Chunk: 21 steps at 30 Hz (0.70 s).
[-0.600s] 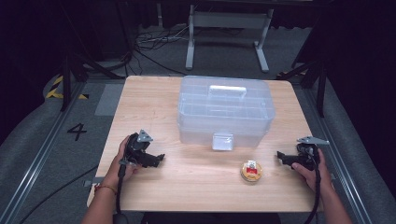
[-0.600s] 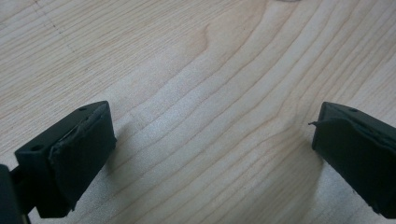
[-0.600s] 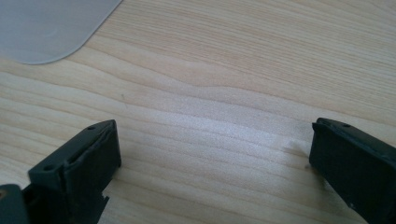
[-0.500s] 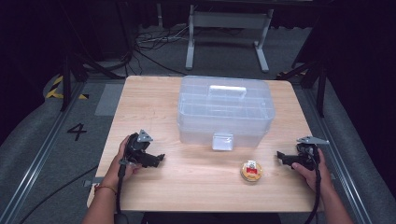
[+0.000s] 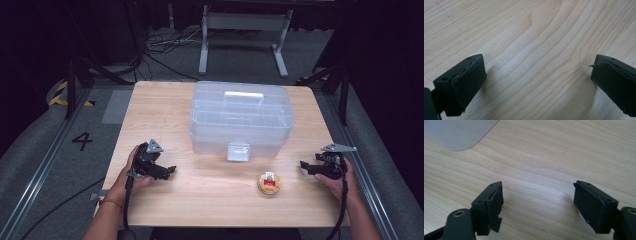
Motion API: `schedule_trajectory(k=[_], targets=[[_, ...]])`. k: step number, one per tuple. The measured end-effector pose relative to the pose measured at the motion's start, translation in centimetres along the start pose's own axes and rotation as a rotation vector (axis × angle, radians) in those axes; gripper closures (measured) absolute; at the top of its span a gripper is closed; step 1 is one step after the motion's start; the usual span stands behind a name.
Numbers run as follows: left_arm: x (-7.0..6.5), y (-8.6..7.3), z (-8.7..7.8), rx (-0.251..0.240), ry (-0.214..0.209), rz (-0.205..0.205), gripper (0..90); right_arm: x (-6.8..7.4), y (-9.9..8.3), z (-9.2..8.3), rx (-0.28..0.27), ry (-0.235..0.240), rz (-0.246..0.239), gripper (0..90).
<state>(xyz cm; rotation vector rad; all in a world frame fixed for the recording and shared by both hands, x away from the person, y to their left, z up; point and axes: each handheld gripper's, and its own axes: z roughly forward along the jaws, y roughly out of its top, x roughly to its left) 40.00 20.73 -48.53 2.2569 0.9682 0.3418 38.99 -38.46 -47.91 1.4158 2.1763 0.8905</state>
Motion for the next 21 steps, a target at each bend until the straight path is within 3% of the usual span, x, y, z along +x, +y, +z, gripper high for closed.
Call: schedule_trajectory(k=[2,3,5,13,21], targets=[[0.0,0.0,0.0,0.001,-0.005,0.004,0.3,0.0,0.1,-0.1,0.009,0.005,0.004,14.3],[0.0,0.1,0.0,0.000,-0.006,0.016,0.3,-0.1,0.2,-0.4,-0.001,0.001,-0.003,21.5],[0.0,0.1,0.0,0.000,-0.009,0.019,0.3,0.0,0.4,-0.8,-0.003,0.003,-0.024,16.3],[0.0,0.1,0.1,-0.001,-0.006,0.014,0.4,0.3,1.4,-2.8,-0.062,-0.040,-0.066,19.9],[-0.1,0.1,0.1,-0.004,-0.005,0.010,0.5,1.3,2.3,-3.9,-0.096,-0.021,-0.096,20.7]])
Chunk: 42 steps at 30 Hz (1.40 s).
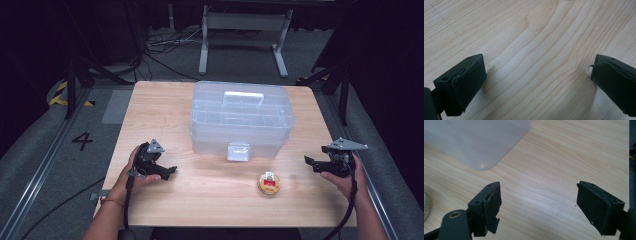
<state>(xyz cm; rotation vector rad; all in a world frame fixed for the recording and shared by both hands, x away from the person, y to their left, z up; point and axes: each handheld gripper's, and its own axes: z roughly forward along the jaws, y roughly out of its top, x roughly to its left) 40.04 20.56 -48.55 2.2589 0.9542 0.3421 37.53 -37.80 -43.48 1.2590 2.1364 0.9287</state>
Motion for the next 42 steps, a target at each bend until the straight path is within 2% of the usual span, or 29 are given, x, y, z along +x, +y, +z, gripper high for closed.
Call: schedule_trajectory(k=[5,14,24,27,31,35,42], targets=[[0.0,0.0,-0.1,0.003,0.003,0.002,0.7,0.9,0.8,-0.5,-0.015,0.037,-0.027,21.6],[-0.2,0.0,-0.1,0.003,0.008,-0.016,0.9,3.0,3.1,-1.9,-0.079,0.046,-0.085,23.0],[-0.3,0.0,-0.1,0.003,0.020,-0.024,0.9,3.6,5.4,-3.3,-0.137,0.042,-0.087,23.5],[-0.3,0.0,-0.1,0.002,0.021,-0.024,0.9,3.7,6.8,-3.6,-0.132,0.029,-0.124,23.6],[-0.3,0.0,-0.1,0.003,0.020,-0.025,0.9,4.0,8.8,-3.9,-0.146,0.037,-0.154,23.7],[-0.3,0.0,-0.1,0.003,0.021,-0.025,0.9,4.9,11.3,-3.6,-0.151,0.039,-0.207,23.6],[-0.3,0.0,-0.1,0.003,0.021,-0.025,0.9,5.8,13.7,-2.8,-0.150,0.050,-0.232,24.1]])
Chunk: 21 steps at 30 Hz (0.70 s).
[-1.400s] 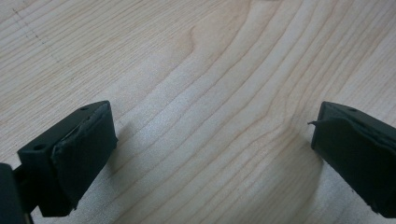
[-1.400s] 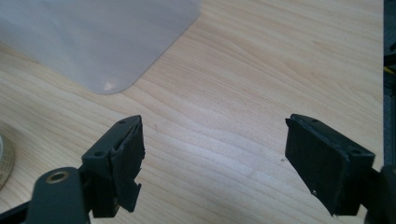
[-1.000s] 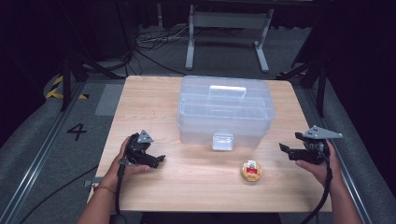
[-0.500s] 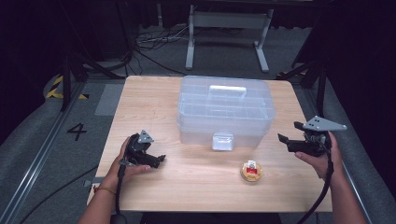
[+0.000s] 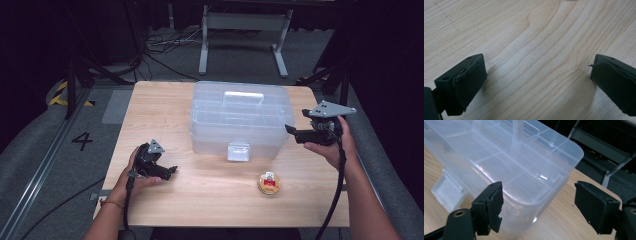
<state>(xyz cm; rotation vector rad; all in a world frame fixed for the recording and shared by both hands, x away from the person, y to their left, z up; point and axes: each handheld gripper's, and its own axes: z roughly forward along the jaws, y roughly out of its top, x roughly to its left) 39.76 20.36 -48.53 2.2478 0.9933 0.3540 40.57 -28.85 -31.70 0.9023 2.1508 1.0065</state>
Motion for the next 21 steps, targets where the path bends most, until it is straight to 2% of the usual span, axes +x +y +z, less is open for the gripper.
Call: schedule_trajectory(k=[5,6,7,14,21], targets=[[-0.1,0.0,0.0,0.005,-0.002,-0.008,0.9,0.3,1.5,1.2,0.000,0.018,-0.005,25.0],[0.0,0.0,0.0,0.000,0.000,0.000,0.9,0.4,1.7,1.5,0.003,0.021,-0.010,25.1],[-0.1,0.0,0.0,0.006,-0.002,-0.009,0.9,0.7,2.1,2.0,0.011,0.022,-0.022,25.7],[0.0,0.0,0.0,0.000,0.000,0.000,0.9,1.5,3.1,3.4,0.015,0.046,-0.039,26.9],[0.0,0.0,0.0,-0.001,0.000,0.001,0.9,1.8,4.2,5.1,0.018,0.066,-0.029,30.4]])
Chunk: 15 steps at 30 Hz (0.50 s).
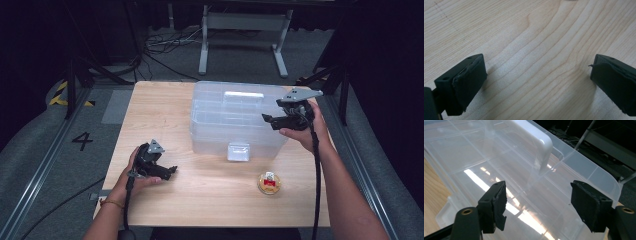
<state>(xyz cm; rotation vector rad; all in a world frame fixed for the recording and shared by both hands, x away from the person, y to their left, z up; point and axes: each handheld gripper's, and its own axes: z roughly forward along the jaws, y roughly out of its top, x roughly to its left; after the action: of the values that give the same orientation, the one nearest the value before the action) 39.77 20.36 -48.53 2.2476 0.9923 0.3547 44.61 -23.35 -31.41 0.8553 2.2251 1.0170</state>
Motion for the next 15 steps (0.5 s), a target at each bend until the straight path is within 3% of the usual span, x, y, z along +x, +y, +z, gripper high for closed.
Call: schedule_trajectory(k=[9,15], targets=[[0.0,0.0,0.0,0.004,0.002,0.000,1.0,-0.2,1.4,1.5,0.009,0.008,0.006,40.2],[-0.3,0.3,0.0,0.008,0.000,0.000,7.5,-0.4,2.1,2.3,0.023,0.006,0.015,45.4]])
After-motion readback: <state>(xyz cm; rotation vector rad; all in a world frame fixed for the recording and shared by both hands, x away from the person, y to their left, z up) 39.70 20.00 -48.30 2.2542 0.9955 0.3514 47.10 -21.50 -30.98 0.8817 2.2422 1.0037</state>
